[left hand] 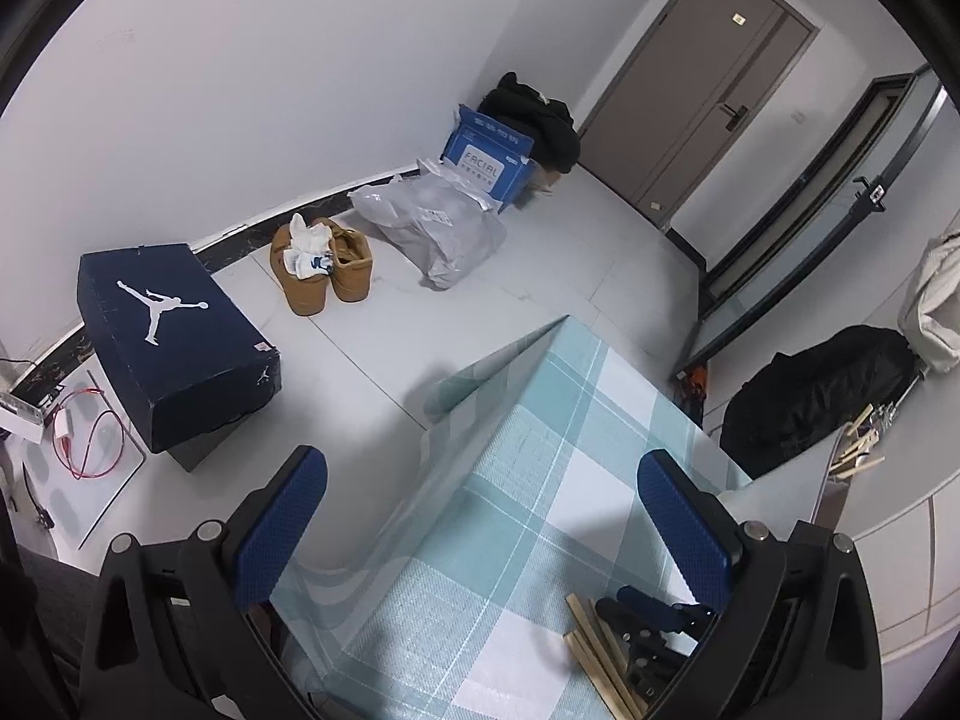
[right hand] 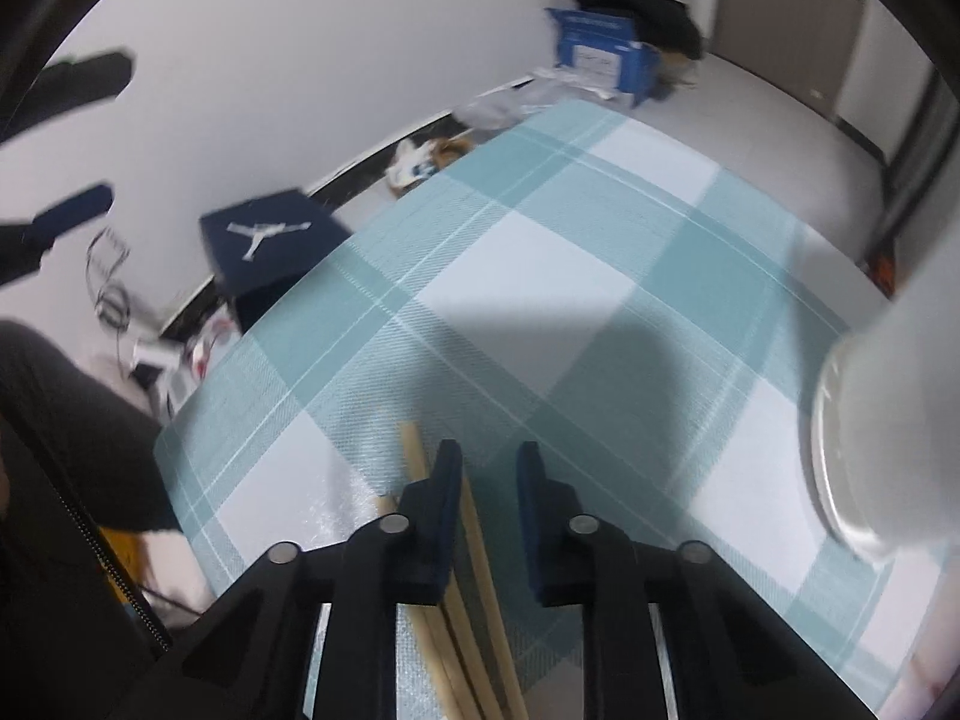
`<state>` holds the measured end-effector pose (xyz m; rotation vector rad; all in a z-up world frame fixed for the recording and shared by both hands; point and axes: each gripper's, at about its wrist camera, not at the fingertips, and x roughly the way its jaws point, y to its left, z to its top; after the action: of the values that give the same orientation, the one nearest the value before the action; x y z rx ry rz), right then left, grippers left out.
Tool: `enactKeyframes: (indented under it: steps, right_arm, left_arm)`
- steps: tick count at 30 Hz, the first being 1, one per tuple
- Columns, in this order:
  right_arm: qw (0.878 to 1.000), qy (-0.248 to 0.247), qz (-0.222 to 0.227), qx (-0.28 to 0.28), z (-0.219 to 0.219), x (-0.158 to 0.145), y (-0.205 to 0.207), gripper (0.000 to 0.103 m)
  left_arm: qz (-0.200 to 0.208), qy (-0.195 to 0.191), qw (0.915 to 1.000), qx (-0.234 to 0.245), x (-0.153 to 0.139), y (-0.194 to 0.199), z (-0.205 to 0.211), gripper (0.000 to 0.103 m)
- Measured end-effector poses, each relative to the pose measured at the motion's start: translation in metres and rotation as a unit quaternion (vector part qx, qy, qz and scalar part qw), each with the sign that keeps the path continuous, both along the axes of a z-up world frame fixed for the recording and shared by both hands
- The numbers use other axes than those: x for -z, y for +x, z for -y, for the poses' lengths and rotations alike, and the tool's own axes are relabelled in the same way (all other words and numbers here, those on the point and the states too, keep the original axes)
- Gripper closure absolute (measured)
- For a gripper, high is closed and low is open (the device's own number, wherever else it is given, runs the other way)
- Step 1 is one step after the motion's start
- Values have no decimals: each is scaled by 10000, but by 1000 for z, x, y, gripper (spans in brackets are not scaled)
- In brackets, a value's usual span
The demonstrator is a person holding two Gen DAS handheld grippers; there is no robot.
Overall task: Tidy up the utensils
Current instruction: 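Lower the right tool onto the chopsticks and close on one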
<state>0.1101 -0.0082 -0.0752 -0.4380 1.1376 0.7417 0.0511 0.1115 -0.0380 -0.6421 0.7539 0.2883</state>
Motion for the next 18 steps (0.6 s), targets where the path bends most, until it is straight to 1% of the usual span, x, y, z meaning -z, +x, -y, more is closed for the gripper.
enactKeyframes:
  steps: [3,6,8,9,10,12,14,16,18]
  right_arm:
    - [9993,-208,-47,-295,-6,5,-2,88]
    - [9985,-339,-55,-419,-11,6,-2,89]
    - [9979,-420,-72,-478,-13,6,-2,93]
    - [9974,-484,-34,-540,-15,7,-3,97]
    - [9964,-563,40,-628,-16,6,-4,99]
    - [9951,-642,78,-752,-16,6,-5,100]
    - [9952,-656,143,-711,-11,4,-3,100]
    - [9974,-460,174,-518,2,-5,0,100]
    - [9989,-235,268,-290,17,-17,1,100]
  left_arm:
    - [9,-8,10000,12,-1,1,1,1]
    - [-3,-3,10000,93,-2,1,0,1]
    - [-1,60,9999,82,-2,0,-2,1]
    - [-17,97,9999,67,-2,0,-1,1]
    - [-31,95,9999,58,-1,-1,-1,1]
    - [-93,47,9999,79,2,0,1,1]
    - [-164,59,9998,135,5,1,6,1]
    - [-254,55,9993,261,8,5,10,1]
    - [-384,-6,9980,499,15,10,19,1]
